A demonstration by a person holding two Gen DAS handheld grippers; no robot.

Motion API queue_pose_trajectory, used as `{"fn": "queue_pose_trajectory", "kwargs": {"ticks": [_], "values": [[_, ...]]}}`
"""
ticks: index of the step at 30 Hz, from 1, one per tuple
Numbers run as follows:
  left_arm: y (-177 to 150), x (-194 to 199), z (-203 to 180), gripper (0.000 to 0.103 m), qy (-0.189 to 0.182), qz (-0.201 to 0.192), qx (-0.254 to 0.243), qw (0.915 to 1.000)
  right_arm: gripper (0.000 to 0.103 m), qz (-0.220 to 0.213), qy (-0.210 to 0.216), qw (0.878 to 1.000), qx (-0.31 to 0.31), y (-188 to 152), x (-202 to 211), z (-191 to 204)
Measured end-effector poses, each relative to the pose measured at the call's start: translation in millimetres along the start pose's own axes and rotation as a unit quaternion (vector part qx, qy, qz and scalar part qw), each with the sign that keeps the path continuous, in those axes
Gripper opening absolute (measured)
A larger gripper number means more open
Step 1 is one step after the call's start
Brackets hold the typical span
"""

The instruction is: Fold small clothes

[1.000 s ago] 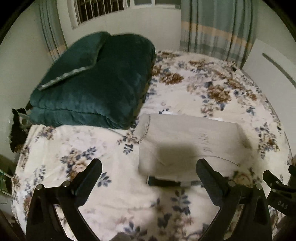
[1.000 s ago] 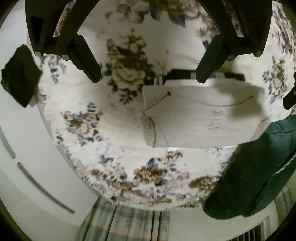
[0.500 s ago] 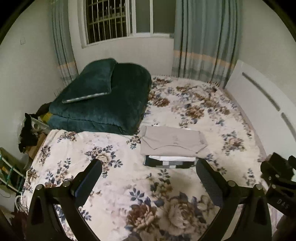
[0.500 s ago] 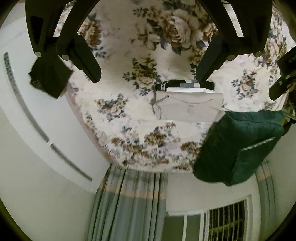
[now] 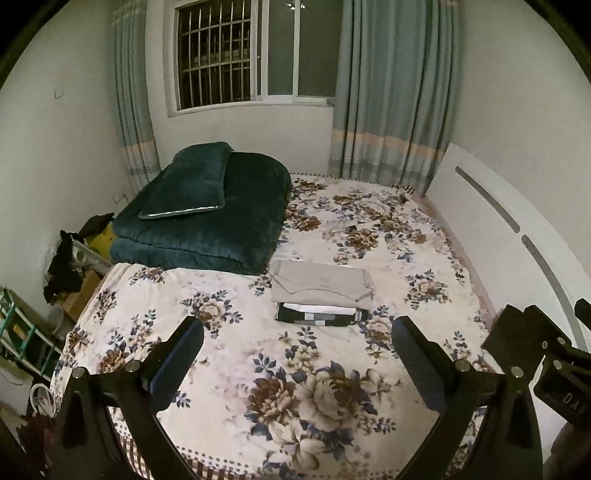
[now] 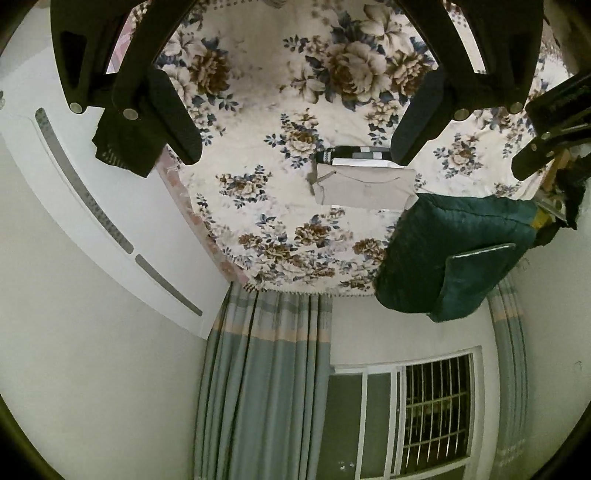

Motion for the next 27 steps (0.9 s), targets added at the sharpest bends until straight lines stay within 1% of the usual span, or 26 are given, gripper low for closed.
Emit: {"fn": "queue_pose_trajectory", "kwargs": {"ticks": [5, 11, 17, 27], "values": [[-3.2, 25.4, -5.1, 0.103, -0.002, -0.015, -0.006, 0.9999, 0.103, -0.012, 0.004, 1.0, -0.007, -6.9, 33.6, -9.8], [-6.6, 42.6, -9.1, 0.103, -0.005, -0.023, -0.009, 0.9997, 0.103, -0.018, 0.008, 1.0, -0.012, -7.7, 48.9, -16.2], [-8.9, 42.5, -10.6, 0.103, -0.004, -0.02, -0.012, 0.9997, 0.103, -0.01, 0.017, 1.0, -0.011, -11.7, 42.7, -16.4], [-9.1, 44.2, -6.4, 0.103, 0.006, -0.026, -0.01, 0.9996, 0.103, -0.004, 0.024, 1.0, -0.009, -13.6, 34.0, -15.5]]}}
Point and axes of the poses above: each gripper's, at about its wrist camera, not at the fingertips, and x roughly against the way its jaws point, z to its left, y to its top, the point moved 10 cm from there along -x, roughly the way its jaws point, and after that the axes turned 8 degrees about z, right-handed, at the moved point
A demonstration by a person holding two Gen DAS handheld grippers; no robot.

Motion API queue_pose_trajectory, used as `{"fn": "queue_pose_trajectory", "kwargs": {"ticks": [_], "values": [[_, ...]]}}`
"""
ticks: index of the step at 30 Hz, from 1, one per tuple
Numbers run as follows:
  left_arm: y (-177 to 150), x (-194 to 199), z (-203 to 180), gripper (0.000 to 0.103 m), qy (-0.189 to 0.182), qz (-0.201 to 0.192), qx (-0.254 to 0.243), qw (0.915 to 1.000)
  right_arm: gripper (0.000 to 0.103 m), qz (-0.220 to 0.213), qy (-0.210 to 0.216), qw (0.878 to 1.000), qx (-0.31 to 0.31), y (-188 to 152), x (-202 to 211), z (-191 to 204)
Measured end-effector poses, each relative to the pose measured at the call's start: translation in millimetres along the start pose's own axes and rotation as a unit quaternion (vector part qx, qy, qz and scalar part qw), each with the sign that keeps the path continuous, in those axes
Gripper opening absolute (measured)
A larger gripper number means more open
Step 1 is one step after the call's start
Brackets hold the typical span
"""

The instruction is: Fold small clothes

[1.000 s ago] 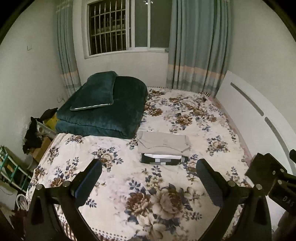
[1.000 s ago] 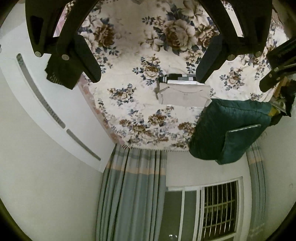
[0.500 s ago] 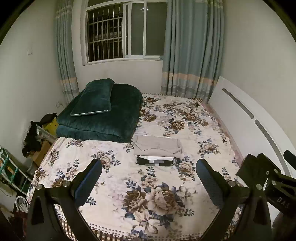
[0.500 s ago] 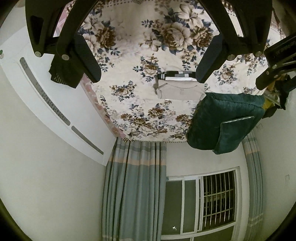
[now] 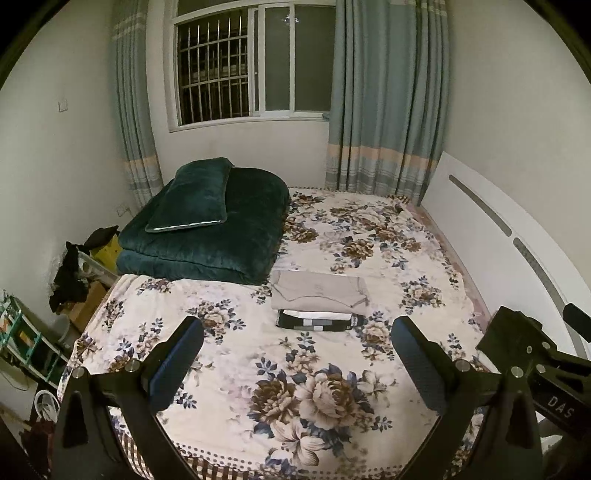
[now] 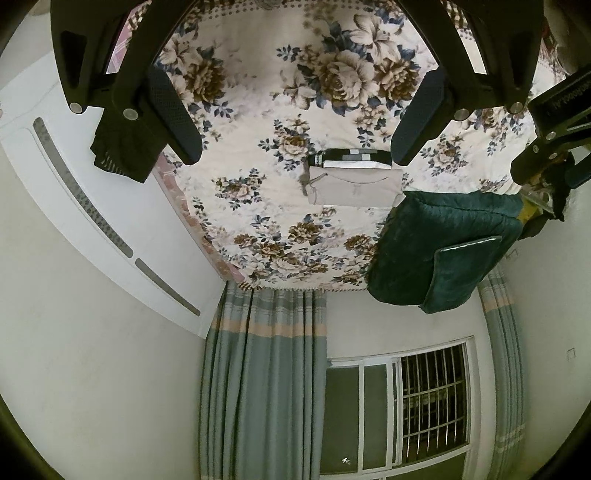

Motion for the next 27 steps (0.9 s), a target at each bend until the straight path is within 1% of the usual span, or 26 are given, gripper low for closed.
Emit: {"fn": "queue_pose_trajectory", "kwargs": {"ticks": [7, 27], "values": [[2.4, 2.3, 2.8, 0.103, 0.001, -0.001, 0.001, 1.0, 0.103, -0.001, 0.007, 1.0, 0.005, -1.5, -2.6, 8.1], [9.4, 4.8, -2.0, 0.103, 0.0, -0.005, -0.001, 1.0, 0.103, 0.0, 0.011, 1.0, 0.005, 3.9, 0.1, 10.6]]}}
Point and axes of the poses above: each gripper's, at about its wrist camera, not at the fingertips, and x roughly against the way its jaws point, z to its left, y to its top, the point moved 10 cm from there along -x, roughly the way its jaws point, and after that the axes turned 8 degrees about z, right-handed, at the moved point
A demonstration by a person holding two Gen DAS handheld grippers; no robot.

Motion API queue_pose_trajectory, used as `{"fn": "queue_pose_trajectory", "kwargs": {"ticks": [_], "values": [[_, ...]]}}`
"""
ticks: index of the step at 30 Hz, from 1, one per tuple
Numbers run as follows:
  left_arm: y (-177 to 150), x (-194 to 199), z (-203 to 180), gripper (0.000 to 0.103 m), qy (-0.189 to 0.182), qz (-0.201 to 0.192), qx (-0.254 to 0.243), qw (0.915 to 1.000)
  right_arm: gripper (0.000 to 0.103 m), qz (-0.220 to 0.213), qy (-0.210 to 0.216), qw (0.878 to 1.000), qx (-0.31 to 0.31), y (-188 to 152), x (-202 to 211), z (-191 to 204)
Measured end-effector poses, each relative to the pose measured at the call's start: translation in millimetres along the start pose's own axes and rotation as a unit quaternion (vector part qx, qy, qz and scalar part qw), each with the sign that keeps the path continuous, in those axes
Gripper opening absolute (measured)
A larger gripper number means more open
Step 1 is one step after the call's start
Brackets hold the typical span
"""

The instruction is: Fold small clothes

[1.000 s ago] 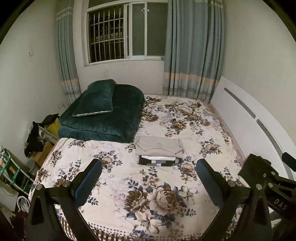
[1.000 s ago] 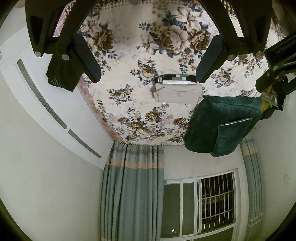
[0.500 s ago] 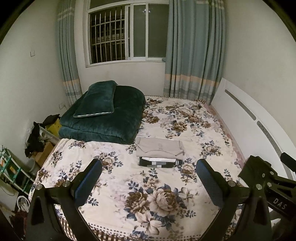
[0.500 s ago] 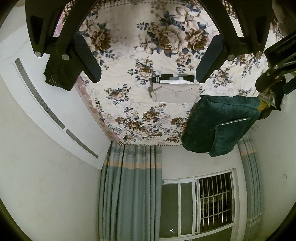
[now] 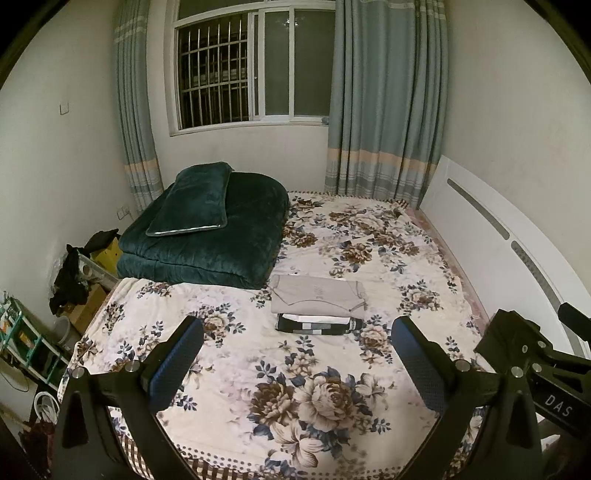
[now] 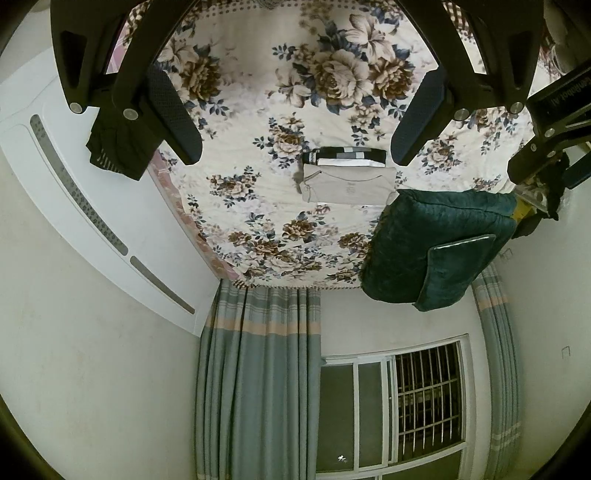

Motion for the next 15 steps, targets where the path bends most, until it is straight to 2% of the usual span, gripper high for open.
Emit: {"fn": "queue_pose_trajectory", "kwargs": {"ticks": [15], "values": [[-1.0, -0.2, 0.3, 0.103, 0.0, -0.001, 0.0, 1.0, 0.103, 0.0, -0.003, 1.0, -0.002, -1.3, 1.3, -0.8]]}}
Point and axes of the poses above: each gripper's, at about its wrist camera, not at the fingertips, and x roughly against the way its jaws point, z to its left, y to its top, the point moved 10 cm from there along -x, roughly the way its jaws point, and after that the axes turned 8 degrees about z, right-handed, at the moved point
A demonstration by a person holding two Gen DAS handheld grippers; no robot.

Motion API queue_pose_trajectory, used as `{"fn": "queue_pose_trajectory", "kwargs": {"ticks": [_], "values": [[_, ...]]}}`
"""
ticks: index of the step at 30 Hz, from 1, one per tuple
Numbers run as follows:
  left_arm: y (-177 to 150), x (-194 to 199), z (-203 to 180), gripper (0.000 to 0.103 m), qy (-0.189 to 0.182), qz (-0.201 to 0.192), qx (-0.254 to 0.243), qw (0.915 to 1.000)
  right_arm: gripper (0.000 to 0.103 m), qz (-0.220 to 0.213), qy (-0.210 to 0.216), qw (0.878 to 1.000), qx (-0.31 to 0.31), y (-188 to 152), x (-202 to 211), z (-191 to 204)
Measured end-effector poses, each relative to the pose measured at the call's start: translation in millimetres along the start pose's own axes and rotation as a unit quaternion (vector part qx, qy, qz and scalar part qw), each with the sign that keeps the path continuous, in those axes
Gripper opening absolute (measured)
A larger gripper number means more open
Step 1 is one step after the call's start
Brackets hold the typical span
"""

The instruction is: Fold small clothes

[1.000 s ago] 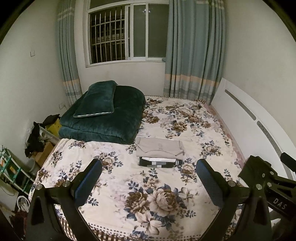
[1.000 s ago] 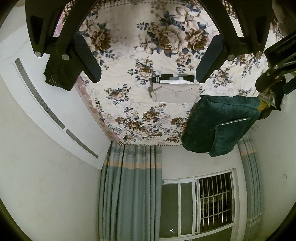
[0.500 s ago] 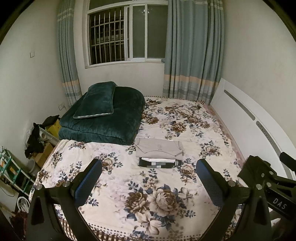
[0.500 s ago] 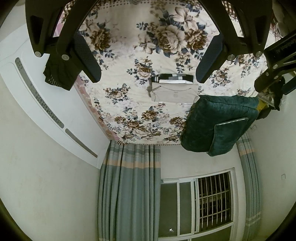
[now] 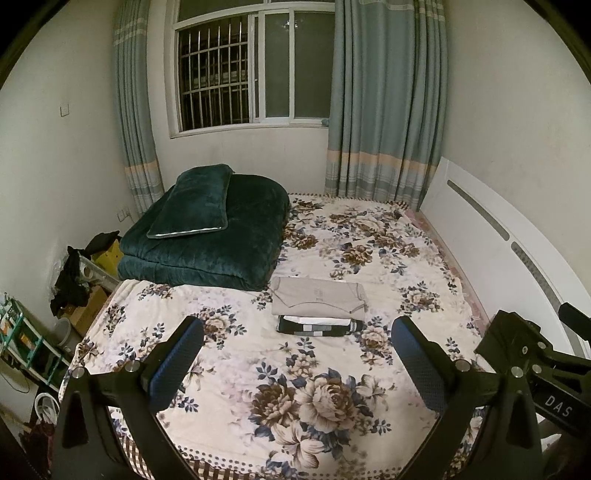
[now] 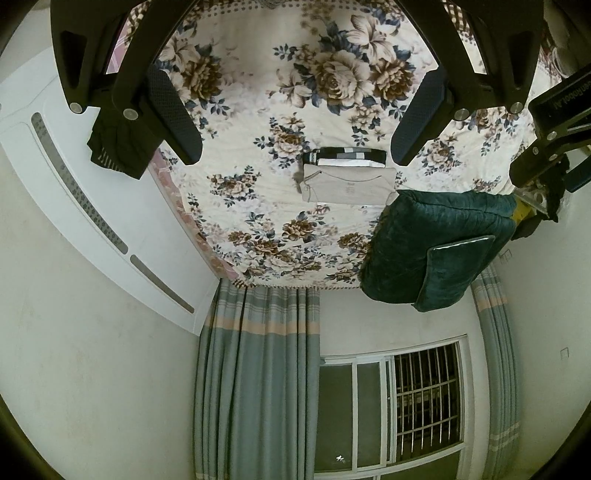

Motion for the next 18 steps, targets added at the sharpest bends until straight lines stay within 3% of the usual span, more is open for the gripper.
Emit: {"fn": "queue_pose_trajectory", "kwargs": {"ticks": [18], "values": [[1.2, 0.5, 0.2, 0.103, 0.002, -0.001, -0.001, 1.0, 0.103, -0.002, 0.002, 1.0, 0.001, 2.5, 1.2, 1.4]]}}
Point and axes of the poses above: each gripper's, at about its wrist camera, not at the fingertips, and x roughly against the way its jaws point, z to its left, y to its top, the point moved 10 cm from there along -x, roughly the way its jaws point, and after that the axes turned 8 degrees about z, right-handed, at the moved point
